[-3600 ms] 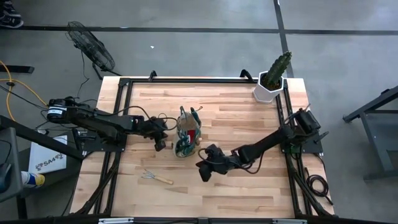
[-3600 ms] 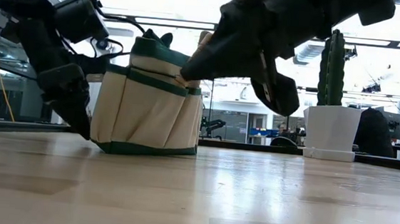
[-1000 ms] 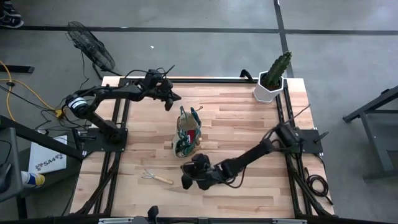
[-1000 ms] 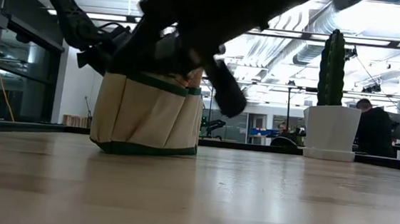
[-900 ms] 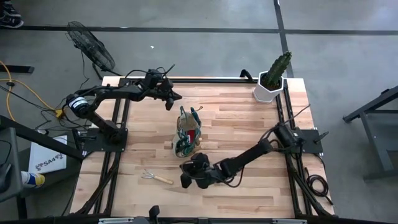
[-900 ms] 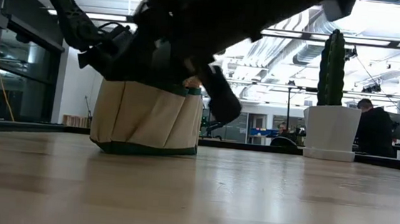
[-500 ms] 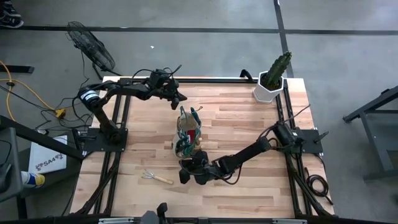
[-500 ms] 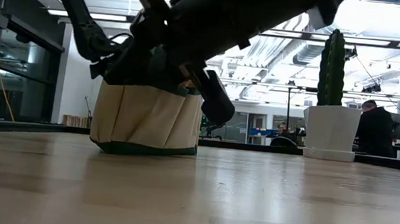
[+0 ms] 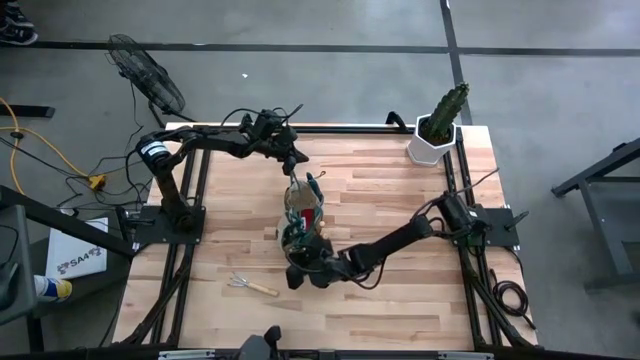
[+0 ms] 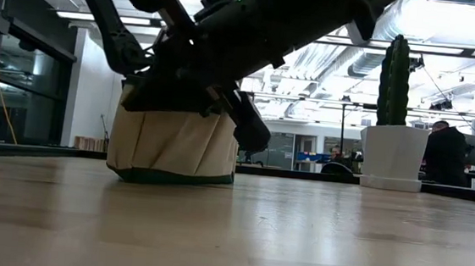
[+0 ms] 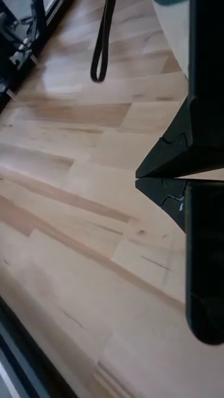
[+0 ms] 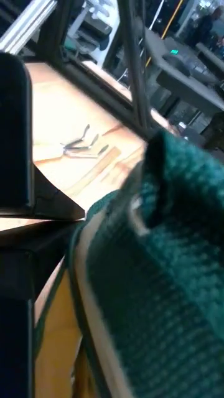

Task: Pick & Place Garden tools in Gardening bag
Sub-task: Adjust the gardening bag on the table

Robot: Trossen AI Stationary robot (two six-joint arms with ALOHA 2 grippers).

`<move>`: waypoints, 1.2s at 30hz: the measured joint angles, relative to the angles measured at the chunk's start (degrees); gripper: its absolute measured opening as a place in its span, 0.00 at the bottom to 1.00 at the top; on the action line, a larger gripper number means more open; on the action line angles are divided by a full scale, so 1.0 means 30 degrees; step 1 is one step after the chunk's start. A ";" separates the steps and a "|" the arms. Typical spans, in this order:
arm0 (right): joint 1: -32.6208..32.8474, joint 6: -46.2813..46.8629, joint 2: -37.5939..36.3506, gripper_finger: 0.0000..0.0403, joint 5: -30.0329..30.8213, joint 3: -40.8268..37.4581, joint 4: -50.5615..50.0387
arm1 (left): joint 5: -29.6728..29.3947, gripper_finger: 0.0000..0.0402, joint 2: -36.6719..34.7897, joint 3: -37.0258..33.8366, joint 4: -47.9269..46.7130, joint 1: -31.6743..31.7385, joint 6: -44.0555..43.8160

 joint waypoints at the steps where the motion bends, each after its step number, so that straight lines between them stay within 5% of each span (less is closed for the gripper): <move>1: 0.0006 0.0016 0.0000 0.01 0.0029 0.0000 -0.0262 | 0.0127 0.00 0.0000 0.0042 -0.0030 -0.0007 0.0026; 36: -0.0660 0.4828 -0.0781 0.01 0.0095 0.0007 -0.6686 | 0.5613 0.00 0.0000 0.0042 -1.0417 -0.0124 0.5232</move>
